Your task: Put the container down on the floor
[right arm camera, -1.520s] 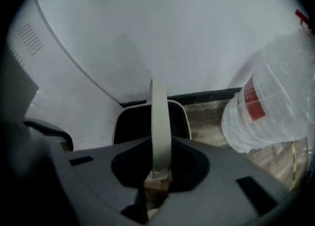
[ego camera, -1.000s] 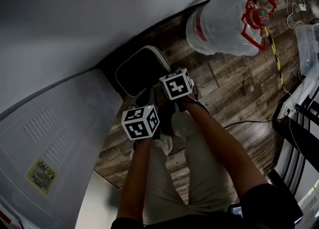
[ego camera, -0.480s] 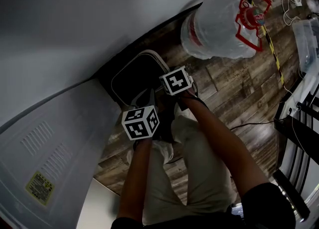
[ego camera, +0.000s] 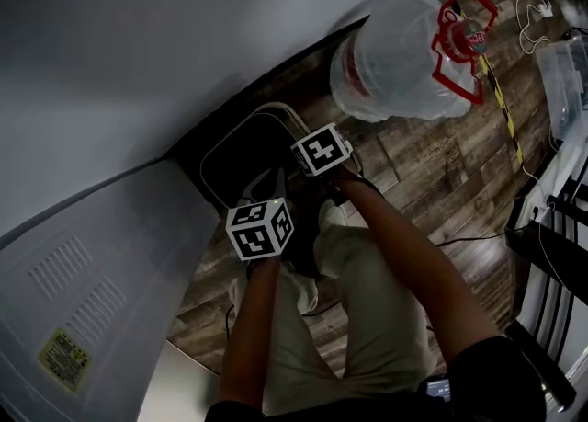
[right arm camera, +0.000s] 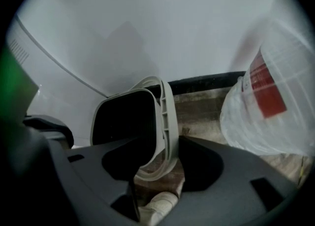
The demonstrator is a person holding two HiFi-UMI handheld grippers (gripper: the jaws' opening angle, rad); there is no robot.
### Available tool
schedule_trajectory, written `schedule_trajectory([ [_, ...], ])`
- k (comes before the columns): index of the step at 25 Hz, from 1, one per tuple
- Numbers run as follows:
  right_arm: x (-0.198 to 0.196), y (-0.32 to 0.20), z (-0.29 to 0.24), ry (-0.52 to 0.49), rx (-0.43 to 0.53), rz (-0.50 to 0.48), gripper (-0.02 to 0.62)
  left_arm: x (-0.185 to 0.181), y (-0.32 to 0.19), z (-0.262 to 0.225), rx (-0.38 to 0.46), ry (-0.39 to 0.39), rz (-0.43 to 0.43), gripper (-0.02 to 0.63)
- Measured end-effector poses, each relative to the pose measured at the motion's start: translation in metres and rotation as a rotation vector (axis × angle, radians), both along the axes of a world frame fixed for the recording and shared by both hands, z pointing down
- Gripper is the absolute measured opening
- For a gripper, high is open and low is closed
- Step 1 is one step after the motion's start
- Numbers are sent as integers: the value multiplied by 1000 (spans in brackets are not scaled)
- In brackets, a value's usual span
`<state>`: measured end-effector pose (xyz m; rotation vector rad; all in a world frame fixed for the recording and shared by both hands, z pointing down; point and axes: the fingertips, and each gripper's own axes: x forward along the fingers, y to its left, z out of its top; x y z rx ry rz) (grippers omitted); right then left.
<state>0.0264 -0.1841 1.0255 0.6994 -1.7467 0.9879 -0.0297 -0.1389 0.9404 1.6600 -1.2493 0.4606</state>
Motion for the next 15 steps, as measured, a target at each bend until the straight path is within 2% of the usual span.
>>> schedule_trajectory([
  [10,8,-15,7,12,28,-32,209,2,-5,15,1,18,-10,14],
  [15,9,-17,4,6,16,1,209,-3,-8,14,5,16,-9,14],
])
